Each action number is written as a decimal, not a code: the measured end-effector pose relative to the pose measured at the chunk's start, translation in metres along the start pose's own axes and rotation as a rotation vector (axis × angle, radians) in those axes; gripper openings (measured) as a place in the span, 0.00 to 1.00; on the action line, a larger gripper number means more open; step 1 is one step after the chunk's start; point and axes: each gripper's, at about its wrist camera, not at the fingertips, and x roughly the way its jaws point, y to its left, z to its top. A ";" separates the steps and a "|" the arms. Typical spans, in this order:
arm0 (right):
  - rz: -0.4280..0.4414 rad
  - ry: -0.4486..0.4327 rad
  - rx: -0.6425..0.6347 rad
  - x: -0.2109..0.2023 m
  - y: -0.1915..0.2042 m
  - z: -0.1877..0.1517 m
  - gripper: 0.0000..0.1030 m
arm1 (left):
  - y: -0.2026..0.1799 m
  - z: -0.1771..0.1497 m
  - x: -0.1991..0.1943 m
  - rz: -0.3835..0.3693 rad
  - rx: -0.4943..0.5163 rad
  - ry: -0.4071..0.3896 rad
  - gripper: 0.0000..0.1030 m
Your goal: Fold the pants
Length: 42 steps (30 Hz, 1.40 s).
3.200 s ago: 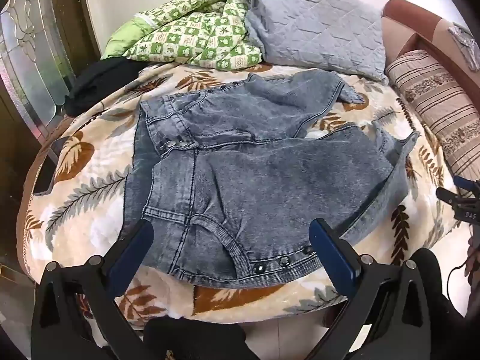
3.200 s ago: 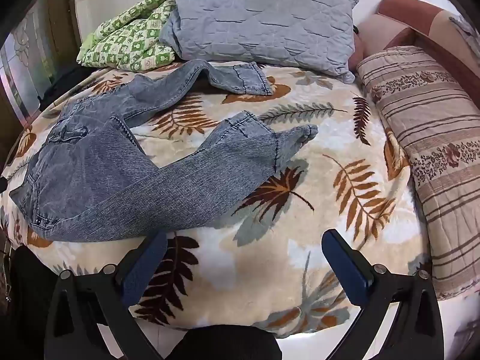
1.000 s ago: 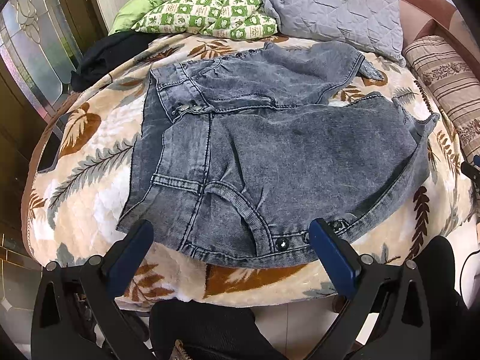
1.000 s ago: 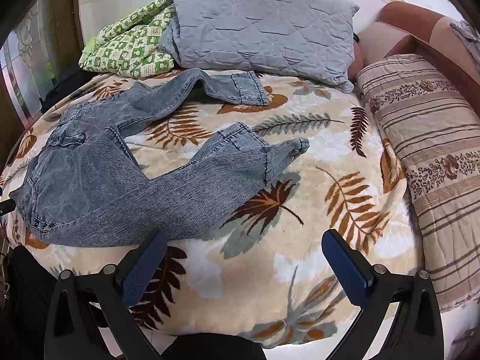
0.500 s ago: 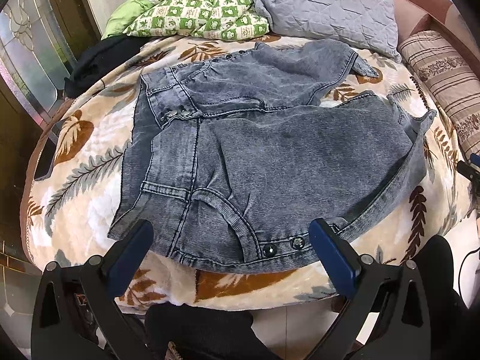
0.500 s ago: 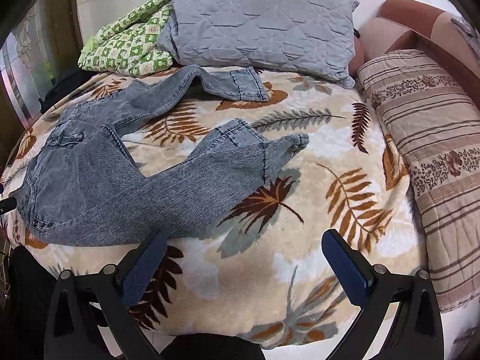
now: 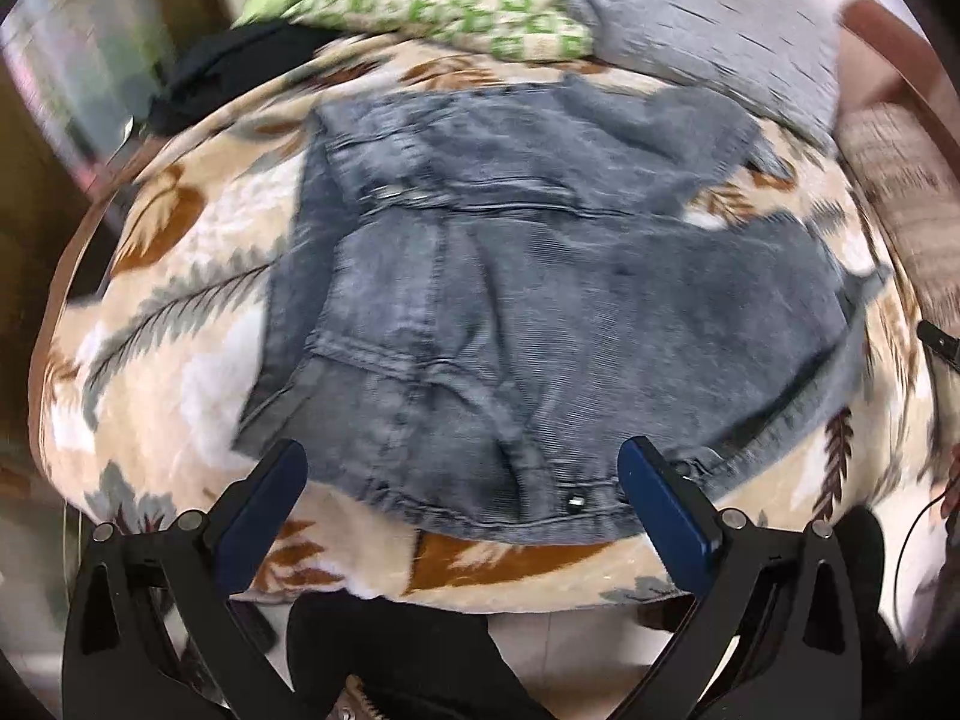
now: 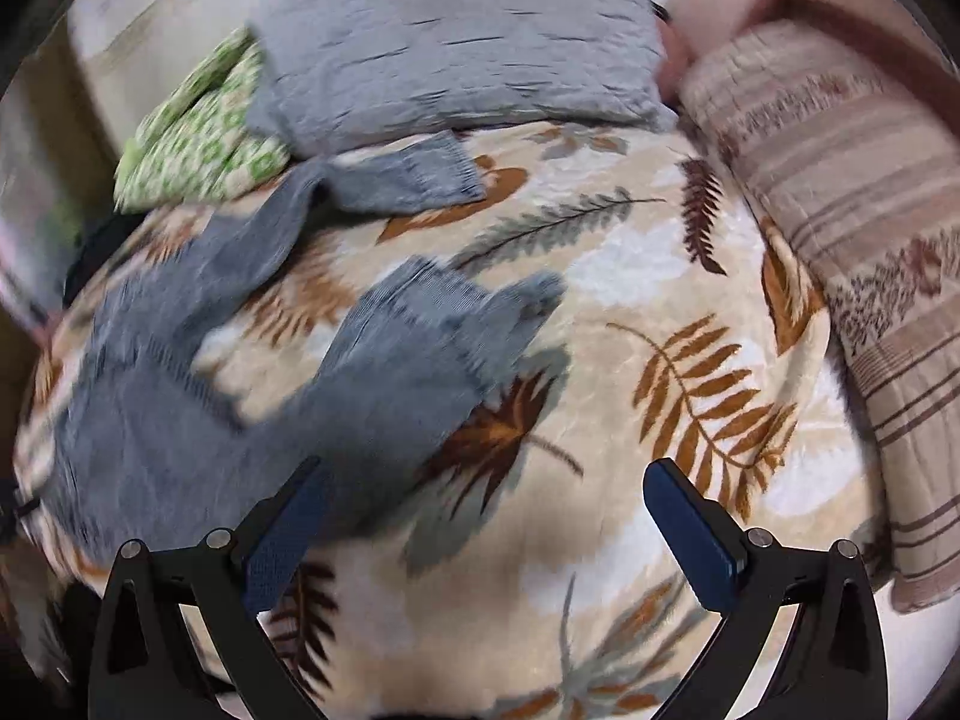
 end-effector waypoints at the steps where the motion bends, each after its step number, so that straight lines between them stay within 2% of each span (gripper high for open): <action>1: 0.016 -0.001 0.033 0.004 -0.006 0.008 1.00 | 0.005 0.000 0.001 0.001 -0.021 0.008 1.00; 5: 0.044 0.013 0.094 0.024 -0.012 0.030 1.00 | 0.028 -0.004 0.005 -0.032 -0.146 0.070 1.00; 9: 0.076 0.053 0.175 0.055 -0.017 0.045 1.00 | 0.045 -0.022 0.021 -0.140 -0.322 0.163 1.00; 13: 0.125 0.103 0.309 0.094 -0.029 0.051 0.99 | 0.048 -0.034 0.046 -0.234 -0.446 0.245 1.00; 15: 0.174 0.112 0.354 0.107 -0.035 0.049 0.83 | 0.043 -0.032 0.056 -0.279 -0.476 0.272 1.00; 16: 0.202 0.111 0.370 0.111 -0.037 0.047 0.47 | 0.040 -0.029 0.059 -0.303 -0.484 0.271 0.96; 17: 0.236 0.115 0.378 0.112 -0.040 0.045 0.17 | 0.035 -0.025 0.061 -0.320 -0.484 0.267 0.92; 18: 0.251 0.119 0.378 0.111 -0.042 0.043 0.14 | 0.032 -0.022 0.061 -0.323 -0.477 0.266 0.86; 20: 0.295 0.058 0.370 0.087 -0.052 0.036 0.11 | 0.025 -0.016 0.058 -0.307 -0.451 0.250 0.86; 23: 0.311 -0.032 0.370 0.039 -0.076 0.007 0.11 | 0.019 -0.016 0.055 -0.287 -0.405 0.235 0.86; 24: 0.289 -0.035 0.370 0.031 -0.084 -0.004 0.11 | 0.019 -0.017 0.057 -0.279 -0.404 0.240 0.86; 27: 0.235 0.032 0.438 0.024 -0.118 -0.055 0.12 | 0.022 -0.021 0.068 -0.250 -0.401 0.279 0.86; 29: 0.212 0.089 0.475 0.024 -0.133 -0.083 0.25 | 0.022 -0.021 0.064 -0.253 -0.377 0.282 0.86; 30: 0.204 0.076 0.496 0.017 -0.138 -0.089 0.25 | 0.024 -0.021 0.058 -0.262 -0.356 0.267 0.86; 31: 0.200 0.045 0.511 0.008 -0.145 -0.091 0.29 | 0.026 -0.019 0.048 -0.268 -0.326 0.230 0.86; 33: 0.162 -0.022 0.514 -0.013 -0.152 -0.085 0.40 | 0.035 -0.011 0.024 -0.237 -0.278 0.131 0.86; 35: 0.153 -0.075 0.471 -0.024 -0.153 -0.064 0.63 | 0.043 0.001 0.014 -0.212 -0.260 0.076 0.87; 38: 0.150 -0.061 0.394 -0.009 -0.140 -0.031 0.67 | 0.051 0.022 0.025 -0.186 -0.282 0.084 0.87; 40: 0.132 -0.035 0.377 0.008 -0.130 -0.015 0.67 | 0.051 0.029 0.037 -0.177 -0.307 0.127 0.87; 42: 0.187 -0.027 0.365 0.023 -0.110 0.002 0.67 | 0.049 0.035 0.038 -0.189 -0.297 0.123 0.87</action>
